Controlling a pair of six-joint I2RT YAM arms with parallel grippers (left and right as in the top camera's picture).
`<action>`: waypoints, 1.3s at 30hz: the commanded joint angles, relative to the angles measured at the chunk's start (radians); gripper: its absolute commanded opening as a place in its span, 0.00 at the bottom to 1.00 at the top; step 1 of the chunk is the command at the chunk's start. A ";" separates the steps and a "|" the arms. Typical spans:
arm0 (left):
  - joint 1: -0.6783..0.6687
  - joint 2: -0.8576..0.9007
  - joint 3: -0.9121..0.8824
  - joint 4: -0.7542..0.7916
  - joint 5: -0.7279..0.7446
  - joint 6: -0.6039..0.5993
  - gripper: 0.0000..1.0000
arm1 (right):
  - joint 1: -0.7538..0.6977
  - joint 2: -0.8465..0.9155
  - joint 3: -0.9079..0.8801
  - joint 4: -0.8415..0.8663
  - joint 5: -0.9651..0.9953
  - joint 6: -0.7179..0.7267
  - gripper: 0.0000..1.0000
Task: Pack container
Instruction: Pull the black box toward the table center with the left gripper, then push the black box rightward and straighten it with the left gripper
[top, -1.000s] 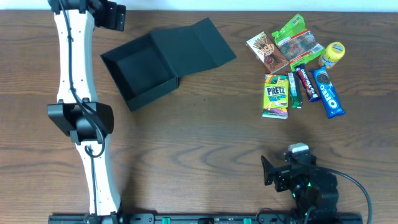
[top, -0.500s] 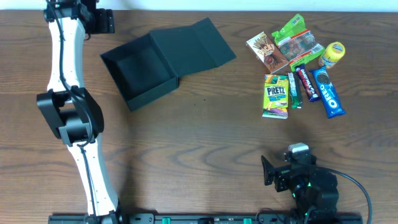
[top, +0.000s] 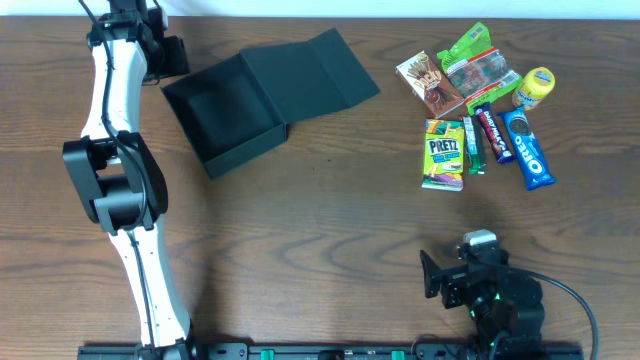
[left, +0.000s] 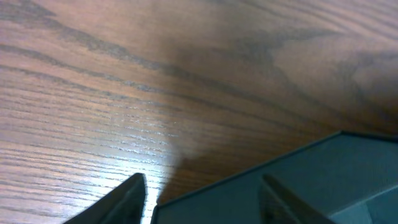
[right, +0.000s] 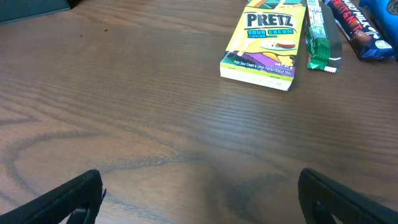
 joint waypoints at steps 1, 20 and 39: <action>0.012 0.003 -0.017 0.000 0.007 -0.007 0.52 | 0.009 -0.005 -0.003 -0.001 0.002 0.010 0.99; 0.016 0.003 -0.029 -0.371 0.174 -0.019 0.08 | 0.009 -0.005 -0.003 -0.001 0.003 0.010 0.99; -0.189 0.003 -0.021 -0.568 0.108 0.086 0.06 | 0.009 -0.005 -0.003 -0.001 0.003 0.010 0.99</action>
